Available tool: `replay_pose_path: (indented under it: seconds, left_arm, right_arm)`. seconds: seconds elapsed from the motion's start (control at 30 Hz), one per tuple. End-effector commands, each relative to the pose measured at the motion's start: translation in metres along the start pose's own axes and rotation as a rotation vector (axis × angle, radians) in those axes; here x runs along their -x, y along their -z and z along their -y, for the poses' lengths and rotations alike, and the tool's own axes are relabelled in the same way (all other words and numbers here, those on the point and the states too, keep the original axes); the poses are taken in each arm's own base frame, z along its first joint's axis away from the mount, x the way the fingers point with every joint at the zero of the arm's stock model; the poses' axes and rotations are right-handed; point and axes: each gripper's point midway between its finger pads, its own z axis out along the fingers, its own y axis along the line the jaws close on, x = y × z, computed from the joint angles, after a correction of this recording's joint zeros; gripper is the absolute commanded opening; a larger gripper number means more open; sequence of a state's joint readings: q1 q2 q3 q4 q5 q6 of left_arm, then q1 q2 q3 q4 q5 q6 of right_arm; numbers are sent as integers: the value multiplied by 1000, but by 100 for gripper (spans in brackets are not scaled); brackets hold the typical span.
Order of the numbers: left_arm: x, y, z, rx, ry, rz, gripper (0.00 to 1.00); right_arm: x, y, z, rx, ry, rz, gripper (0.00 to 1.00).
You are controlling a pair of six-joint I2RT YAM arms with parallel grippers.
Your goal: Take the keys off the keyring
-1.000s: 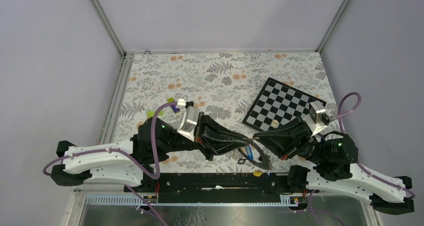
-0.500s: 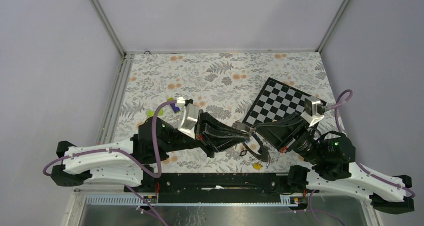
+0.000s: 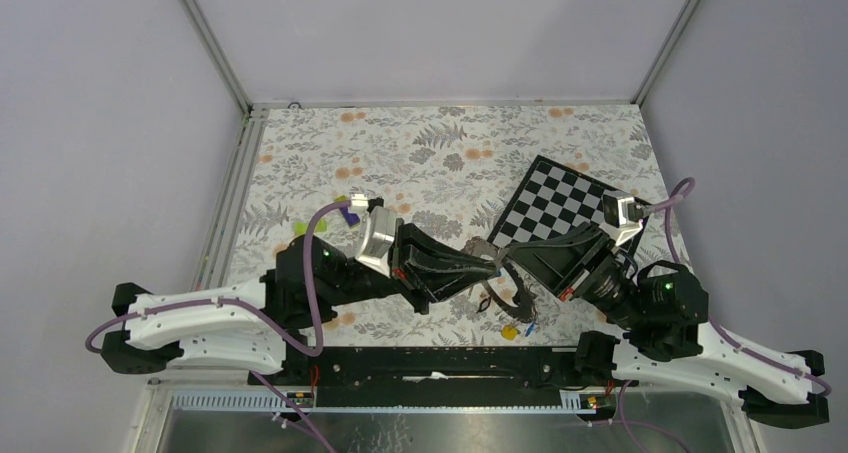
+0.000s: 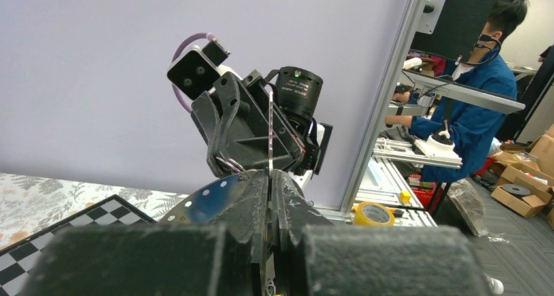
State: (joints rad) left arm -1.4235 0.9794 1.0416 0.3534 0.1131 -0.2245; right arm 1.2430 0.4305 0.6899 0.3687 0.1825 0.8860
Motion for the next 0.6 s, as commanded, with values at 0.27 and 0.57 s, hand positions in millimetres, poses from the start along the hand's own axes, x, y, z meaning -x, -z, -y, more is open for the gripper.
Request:
replay_pose_path:
  seconds: [0.27, 0.57]
  left_arm:
    - [44, 15, 28, -96, 9, 123, 0]
    - [42, 11, 30, -104, 9, 106, 0]
  right_arm:
    - [37, 9, -18, 17, 196, 96, 27]
    - [18, 17, -27, 84, 400, -52, 41]
